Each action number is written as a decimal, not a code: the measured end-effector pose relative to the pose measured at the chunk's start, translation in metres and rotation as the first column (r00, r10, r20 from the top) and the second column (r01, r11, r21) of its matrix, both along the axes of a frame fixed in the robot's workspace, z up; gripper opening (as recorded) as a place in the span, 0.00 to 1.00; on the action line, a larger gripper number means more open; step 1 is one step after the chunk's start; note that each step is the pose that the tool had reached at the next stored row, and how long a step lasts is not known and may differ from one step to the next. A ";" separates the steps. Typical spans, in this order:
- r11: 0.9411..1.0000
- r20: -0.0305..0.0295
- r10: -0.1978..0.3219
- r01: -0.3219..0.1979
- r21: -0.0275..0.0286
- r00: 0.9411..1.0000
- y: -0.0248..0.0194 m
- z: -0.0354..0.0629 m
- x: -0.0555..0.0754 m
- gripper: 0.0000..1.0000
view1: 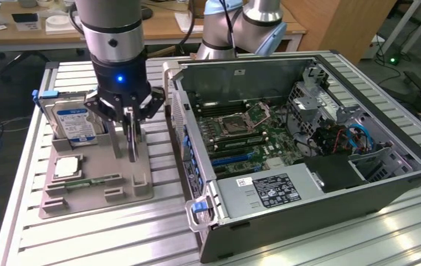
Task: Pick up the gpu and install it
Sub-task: 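Pick up the gpu and move the gpu toward the slot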
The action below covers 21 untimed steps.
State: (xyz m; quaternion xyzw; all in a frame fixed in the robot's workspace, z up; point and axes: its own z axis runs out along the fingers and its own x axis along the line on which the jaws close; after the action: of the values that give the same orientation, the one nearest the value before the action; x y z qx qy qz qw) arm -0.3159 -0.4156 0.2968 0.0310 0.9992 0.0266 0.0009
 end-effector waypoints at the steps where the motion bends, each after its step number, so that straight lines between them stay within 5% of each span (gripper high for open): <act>1: 1.000 0.000 0.000 0.000 0.001 1.000 0.0000 0.0027 0.000 0.28; 21: 1.000 0.000 0.003 -0.003 0.002 1.000 0.0001 0.0907 0.000 0.28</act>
State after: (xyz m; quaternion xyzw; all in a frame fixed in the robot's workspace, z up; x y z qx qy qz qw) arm -0.3159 -0.4155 0.3876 0.0295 0.9992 0.0277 0.0009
